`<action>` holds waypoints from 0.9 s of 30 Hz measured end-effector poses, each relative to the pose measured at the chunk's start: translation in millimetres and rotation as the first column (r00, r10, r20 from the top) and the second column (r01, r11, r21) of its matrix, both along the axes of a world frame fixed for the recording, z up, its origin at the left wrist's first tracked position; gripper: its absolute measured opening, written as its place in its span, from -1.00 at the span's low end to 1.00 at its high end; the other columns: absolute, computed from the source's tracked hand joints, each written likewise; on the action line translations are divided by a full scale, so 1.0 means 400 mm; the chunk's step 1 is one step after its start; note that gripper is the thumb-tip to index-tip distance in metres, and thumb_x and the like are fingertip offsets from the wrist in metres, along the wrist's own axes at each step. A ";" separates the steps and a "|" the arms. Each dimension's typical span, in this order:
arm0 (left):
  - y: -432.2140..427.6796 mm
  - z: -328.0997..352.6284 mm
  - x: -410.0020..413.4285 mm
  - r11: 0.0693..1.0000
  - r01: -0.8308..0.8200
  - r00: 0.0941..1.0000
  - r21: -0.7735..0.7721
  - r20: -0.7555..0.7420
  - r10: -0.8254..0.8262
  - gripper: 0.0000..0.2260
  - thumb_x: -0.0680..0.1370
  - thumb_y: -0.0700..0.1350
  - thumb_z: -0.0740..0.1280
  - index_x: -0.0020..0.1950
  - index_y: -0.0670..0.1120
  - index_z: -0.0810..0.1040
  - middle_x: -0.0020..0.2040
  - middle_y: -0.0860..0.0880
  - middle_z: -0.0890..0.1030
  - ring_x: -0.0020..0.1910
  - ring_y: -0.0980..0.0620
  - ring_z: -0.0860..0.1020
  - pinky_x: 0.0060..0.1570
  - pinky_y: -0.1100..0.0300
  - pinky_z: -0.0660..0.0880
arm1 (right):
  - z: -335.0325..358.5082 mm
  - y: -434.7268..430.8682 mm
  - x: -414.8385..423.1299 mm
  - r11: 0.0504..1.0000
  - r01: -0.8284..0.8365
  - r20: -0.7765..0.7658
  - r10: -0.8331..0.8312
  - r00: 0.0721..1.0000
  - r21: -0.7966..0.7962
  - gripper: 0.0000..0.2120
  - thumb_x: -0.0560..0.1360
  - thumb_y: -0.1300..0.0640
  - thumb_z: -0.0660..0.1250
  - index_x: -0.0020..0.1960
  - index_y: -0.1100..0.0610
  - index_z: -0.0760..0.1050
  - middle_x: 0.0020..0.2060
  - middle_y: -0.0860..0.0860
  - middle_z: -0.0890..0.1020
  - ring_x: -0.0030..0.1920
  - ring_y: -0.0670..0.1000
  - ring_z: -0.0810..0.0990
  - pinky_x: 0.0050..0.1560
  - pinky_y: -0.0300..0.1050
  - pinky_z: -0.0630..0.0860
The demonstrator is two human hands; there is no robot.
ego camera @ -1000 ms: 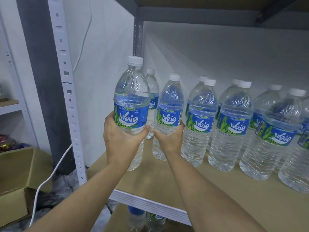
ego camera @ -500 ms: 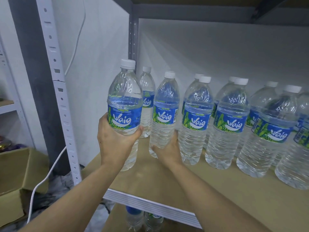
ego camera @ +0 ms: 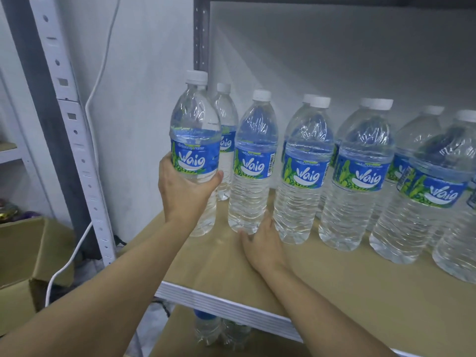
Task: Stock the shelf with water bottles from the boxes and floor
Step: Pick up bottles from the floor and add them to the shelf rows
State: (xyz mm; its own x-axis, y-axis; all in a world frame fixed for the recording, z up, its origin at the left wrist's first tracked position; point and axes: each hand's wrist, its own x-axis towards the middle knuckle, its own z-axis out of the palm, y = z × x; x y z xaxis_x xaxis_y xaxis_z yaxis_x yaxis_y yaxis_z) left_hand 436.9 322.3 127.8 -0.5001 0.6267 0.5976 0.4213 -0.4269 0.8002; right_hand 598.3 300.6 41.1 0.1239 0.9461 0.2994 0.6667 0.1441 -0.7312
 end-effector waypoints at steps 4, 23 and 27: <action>0.057 0.012 0.015 1.000 0.010 1.000 0.020 -0.012 -0.010 -0.26 0.21 0.07 0.62 0.27 -0.13 0.41 0.13 -0.02 0.52 0.10 0.04 0.52 0.13 0.21 0.45 | 0.001 0.001 0.000 1.000 0.002 -0.014 -0.002 1.000 0.026 -0.07 0.55 0.06 0.34 0.58 -0.04 -0.32 0.57 0.04 0.14 0.54 0.05 0.16 0.44 -0.09 0.20; 0.133 -0.048 -0.004 0.924 0.362 0.924 -0.124 -0.087 -0.373 -0.23 0.35 0.07 0.56 0.41 -0.02 0.21 0.28 0.08 0.43 0.26 0.14 0.43 0.25 0.21 0.36 | -0.005 0.009 -0.001 1.000 0.012 -0.037 -0.011 0.999 0.003 -0.10 0.54 0.07 0.35 0.59 0.00 -0.23 0.53 0.10 0.22 0.51 0.10 0.24 0.43 -0.11 0.21; 0.134 -0.050 -0.027 0.874 0.460 0.879 -0.157 -0.061 -0.474 -0.20 0.39 0.01 0.54 0.46 0.00 0.12 0.32 0.11 0.47 0.29 0.17 0.46 0.30 0.22 0.36 | -0.005 0.013 -0.001 0.999 0.038 -0.012 -0.039 0.999 -0.024 -0.19 0.54 0.05 0.36 0.59 0.14 -0.06 0.52 0.12 0.24 0.50 0.10 0.26 0.41 -0.14 0.21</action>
State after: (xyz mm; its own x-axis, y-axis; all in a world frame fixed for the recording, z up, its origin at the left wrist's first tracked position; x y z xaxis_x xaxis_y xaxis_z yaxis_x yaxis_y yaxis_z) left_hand 425.9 375.8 107.8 -0.0746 0.8504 0.5209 0.2761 -0.4843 0.8302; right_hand 597.8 305.7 39.2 0.1639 0.9473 0.2753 0.6624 0.1011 -0.7423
